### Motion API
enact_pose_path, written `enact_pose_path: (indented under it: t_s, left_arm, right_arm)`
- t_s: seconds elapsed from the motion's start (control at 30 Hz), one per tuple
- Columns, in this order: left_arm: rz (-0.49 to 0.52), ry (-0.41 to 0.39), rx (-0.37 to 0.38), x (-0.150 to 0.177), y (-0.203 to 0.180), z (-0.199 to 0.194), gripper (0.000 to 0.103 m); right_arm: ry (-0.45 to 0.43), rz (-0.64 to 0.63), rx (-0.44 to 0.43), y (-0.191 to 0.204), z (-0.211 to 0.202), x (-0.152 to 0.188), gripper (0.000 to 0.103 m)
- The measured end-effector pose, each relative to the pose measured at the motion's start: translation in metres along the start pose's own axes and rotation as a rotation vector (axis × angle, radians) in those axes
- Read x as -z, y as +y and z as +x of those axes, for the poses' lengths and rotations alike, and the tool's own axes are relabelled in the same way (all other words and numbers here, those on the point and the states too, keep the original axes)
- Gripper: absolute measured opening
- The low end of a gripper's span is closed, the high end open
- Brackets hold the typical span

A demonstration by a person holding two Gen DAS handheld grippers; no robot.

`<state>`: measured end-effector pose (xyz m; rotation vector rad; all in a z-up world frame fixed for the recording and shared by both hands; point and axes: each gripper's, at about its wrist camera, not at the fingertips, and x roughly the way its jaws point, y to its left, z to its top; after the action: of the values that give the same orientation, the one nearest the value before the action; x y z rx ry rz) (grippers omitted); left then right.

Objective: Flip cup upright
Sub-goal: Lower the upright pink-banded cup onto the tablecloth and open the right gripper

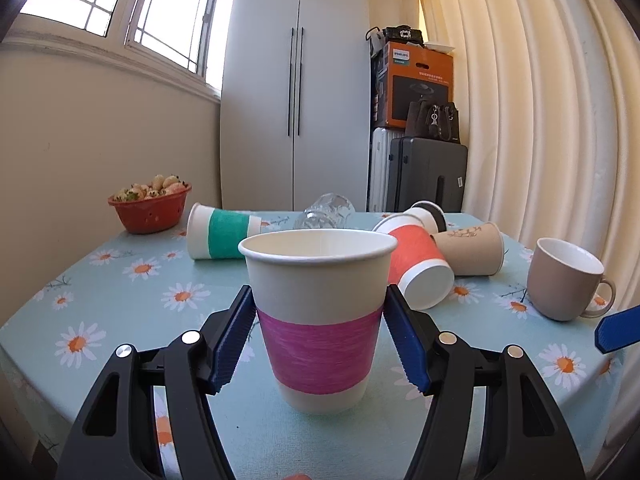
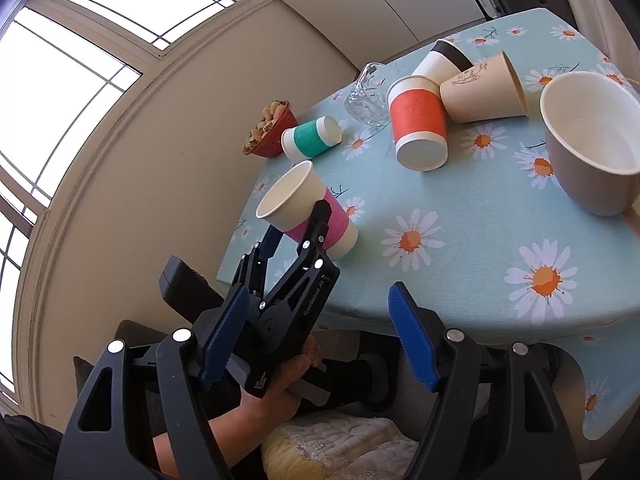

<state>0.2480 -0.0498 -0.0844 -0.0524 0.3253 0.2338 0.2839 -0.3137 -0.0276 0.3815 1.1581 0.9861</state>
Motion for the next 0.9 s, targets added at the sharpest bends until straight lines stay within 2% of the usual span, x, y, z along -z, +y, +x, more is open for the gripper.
enact_pose_path:
  t_s: [0.47,0.73,0.83,0.9]
  left_arm:
    - [0.002,0.005,-0.001,0.009,0.000,-0.005,0.064]
    - [0.001,0.039,-0.004,0.012,-0.001,-0.005,0.065]
    - [0.003,0.038,0.002,0.011,-0.002,-0.006,0.076]
    - [0.007,0.034,-0.001,0.011,-0.003,-0.008,0.078]
  right_arm:
    - [0.008,0.032,0.006,-0.005,0.001,-0.001,0.072]
    - [0.001,0.052,-0.002,-0.010,-0.002,-0.002,0.072]
    - [-0.003,0.056,-0.006,-0.010,-0.004,-0.001,0.072]
    - [-0.008,0.058,-0.006,-0.010,-0.006,-0.001,0.072]
